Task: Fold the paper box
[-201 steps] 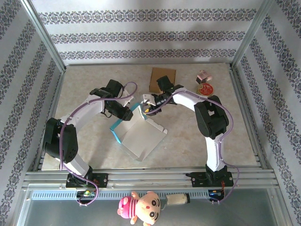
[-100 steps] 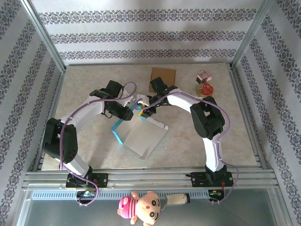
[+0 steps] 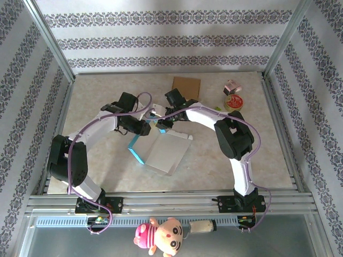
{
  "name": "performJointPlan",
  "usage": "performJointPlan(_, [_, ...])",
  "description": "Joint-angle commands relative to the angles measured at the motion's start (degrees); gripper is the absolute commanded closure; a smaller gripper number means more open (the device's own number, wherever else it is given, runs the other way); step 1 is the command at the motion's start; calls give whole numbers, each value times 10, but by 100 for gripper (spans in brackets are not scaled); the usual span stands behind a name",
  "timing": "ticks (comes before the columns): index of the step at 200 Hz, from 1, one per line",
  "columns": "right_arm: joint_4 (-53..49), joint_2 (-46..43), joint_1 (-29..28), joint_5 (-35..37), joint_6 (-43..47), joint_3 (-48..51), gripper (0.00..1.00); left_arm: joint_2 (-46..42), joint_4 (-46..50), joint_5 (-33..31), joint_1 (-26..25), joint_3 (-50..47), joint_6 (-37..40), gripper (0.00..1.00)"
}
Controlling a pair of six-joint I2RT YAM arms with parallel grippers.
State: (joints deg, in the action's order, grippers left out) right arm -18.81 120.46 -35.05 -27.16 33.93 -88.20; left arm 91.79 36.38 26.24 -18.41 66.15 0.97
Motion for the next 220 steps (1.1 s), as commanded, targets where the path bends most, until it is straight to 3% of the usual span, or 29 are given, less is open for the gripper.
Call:
performJointPlan(1, [25,-7,-20,48,-29,9,80,-21,-32,30,-13,-10,6,68])
performJointPlan(23, [32,-8,-20,63,-53,8,100,-25,-41,34,-13,-14,-1,68])
performJointPlan(79, [50,-18,-36,113,-273,17,100,-47,-96,30,-12,-51,-59,68])
performJointPlan(87, [61,-20,-39,102,-288,25,95,-48,-108,33,-12,-57,-65,68])
performJointPlan(99, [81,-20,-41,93,-301,37,91,-48,-120,33,-13,-64,-73,68])
performJointPlan(115, [81,-13,-41,91,-304,38,100,-44,-126,35,-12,-64,-76,68])
performJointPlan(158, [123,-27,-41,85,-337,61,100,-52,-139,35,-12,-77,-83,68])
performJointPlan(172, [132,-43,-41,89,-334,74,87,-57,-140,34,-13,-79,-83,68])
performJointPlan(201, [129,-77,-36,89,-315,97,85,-52,-128,27,-12,-71,-76,68])
performJointPlan(220, [133,-87,-28,91,-304,115,99,-50,-131,29,-12,-70,-77,68])
